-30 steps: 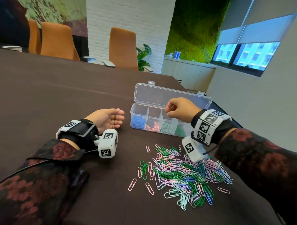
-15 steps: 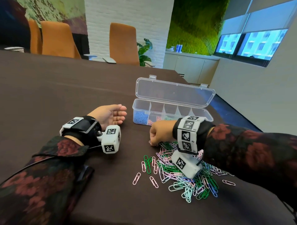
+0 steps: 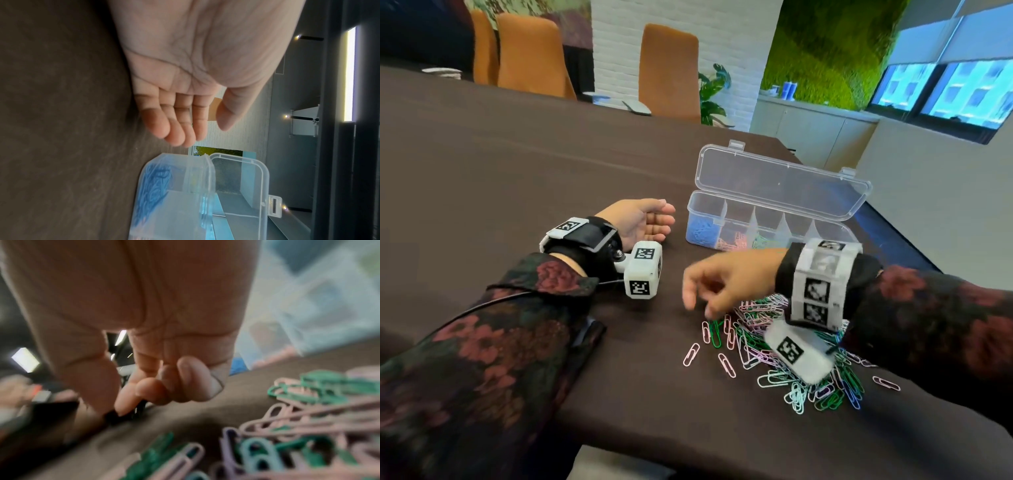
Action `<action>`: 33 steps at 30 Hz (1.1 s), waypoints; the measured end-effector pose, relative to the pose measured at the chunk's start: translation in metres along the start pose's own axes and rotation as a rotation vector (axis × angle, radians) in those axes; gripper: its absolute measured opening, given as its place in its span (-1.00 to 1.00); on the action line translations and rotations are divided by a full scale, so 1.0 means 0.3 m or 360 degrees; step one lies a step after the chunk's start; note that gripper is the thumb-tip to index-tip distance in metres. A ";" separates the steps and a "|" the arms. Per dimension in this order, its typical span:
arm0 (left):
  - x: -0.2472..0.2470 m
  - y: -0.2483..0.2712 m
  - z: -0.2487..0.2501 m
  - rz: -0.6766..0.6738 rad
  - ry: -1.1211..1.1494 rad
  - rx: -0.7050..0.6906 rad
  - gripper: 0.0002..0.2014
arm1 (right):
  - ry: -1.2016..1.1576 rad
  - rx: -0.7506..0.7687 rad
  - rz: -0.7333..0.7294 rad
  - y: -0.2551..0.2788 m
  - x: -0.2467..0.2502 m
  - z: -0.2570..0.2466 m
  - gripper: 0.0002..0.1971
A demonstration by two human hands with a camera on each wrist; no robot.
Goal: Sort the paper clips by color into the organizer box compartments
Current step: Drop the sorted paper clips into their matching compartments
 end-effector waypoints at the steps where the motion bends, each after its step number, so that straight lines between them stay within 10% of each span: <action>1: 0.001 0.001 0.001 0.0000 0.0002 -0.0003 -0.78 | 0.0289 -0.0020 -0.0051 -0.009 -0.024 -0.008 -0.79; 7: -0.001 0.002 -0.002 -0.0004 0.0000 -0.0009 -0.79 | 0.0761 -0.0099 -0.0027 -0.017 -0.030 -0.011 -0.72; 33: -0.005 0.009 0.001 0.0002 -0.0011 -0.0011 -0.80 | 0.0585 0.0133 -0.0037 0.006 -0.126 -0.108 -0.85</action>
Point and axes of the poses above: each hand's wrist, its own y-axis away from the middle knuckle, its own x-axis out of the back of the hand, z = x × y, the point moved 7 cm from there along -y, towards the middle knuckle, and after that the axes turned 3 degrees about -x, right-handed, at the moved point
